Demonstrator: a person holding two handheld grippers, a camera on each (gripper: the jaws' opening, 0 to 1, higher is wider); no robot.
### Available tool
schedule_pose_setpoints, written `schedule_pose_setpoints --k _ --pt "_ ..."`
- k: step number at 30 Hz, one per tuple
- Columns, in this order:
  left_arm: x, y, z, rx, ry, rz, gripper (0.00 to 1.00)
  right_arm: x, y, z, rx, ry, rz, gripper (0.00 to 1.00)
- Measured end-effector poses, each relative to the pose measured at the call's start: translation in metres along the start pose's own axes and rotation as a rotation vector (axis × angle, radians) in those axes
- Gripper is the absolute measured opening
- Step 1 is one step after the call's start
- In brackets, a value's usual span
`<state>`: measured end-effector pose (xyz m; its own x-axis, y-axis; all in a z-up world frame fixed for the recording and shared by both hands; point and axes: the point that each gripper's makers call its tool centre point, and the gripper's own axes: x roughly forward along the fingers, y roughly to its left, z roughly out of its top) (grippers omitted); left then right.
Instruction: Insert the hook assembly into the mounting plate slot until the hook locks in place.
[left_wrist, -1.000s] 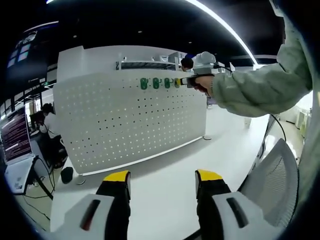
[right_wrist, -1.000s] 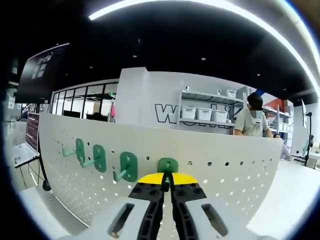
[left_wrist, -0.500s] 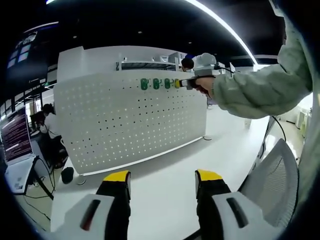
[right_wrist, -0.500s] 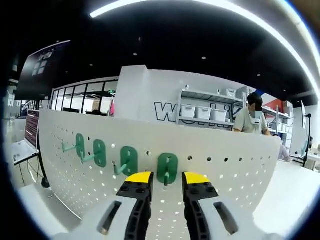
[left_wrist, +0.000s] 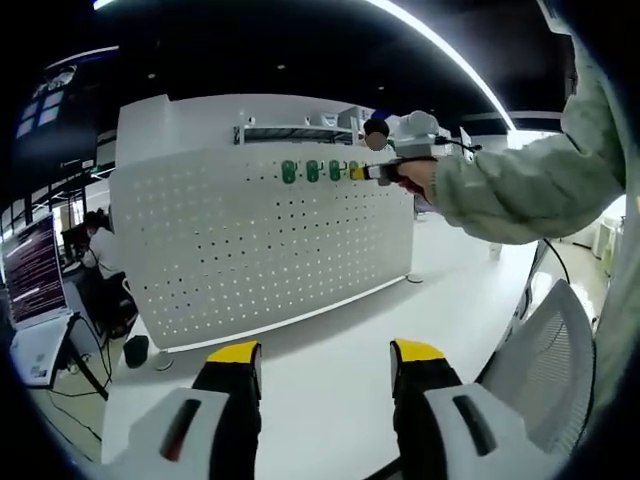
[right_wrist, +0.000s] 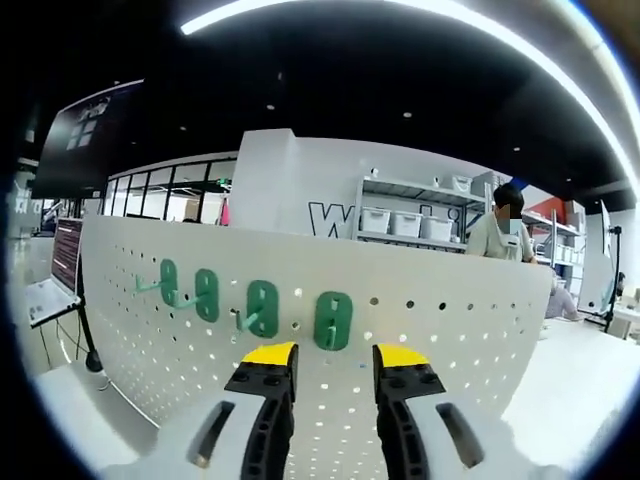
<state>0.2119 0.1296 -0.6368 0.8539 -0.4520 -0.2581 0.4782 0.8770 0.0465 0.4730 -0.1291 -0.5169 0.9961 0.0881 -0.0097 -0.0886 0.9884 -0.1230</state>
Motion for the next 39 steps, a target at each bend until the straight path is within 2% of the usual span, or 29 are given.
schedule_pose_setpoints --k 5,18,29,32,39 --pt "-0.003 -0.003 0.003 0.004 -0.008 -0.002 0.53 -0.006 0.005 -0.006 0.032 0.026 0.031 0.43" --pt "-0.011 -0.014 0.010 0.023 -0.023 -0.017 0.53 -0.050 0.014 -0.022 0.023 0.063 0.081 0.47" --pt "-0.017 -0.025 0.016 0.041 -0.036 -0.031 0.53 -0.099 0.012 -0.053 0.025 0.127 0.114 0.48" --pt "-0.017 -0.027 0.016 0.035 -0.035 -0.032 0.53 -0.116 0.018 -0.065 0.019 0.151 0.141 0.48" --pt "-0.017 -0.034 0.020 0.042 -0.043 -0.038 0.53 -0.153 0.028 -0.080 0.026 0.177 0.187 0.48"
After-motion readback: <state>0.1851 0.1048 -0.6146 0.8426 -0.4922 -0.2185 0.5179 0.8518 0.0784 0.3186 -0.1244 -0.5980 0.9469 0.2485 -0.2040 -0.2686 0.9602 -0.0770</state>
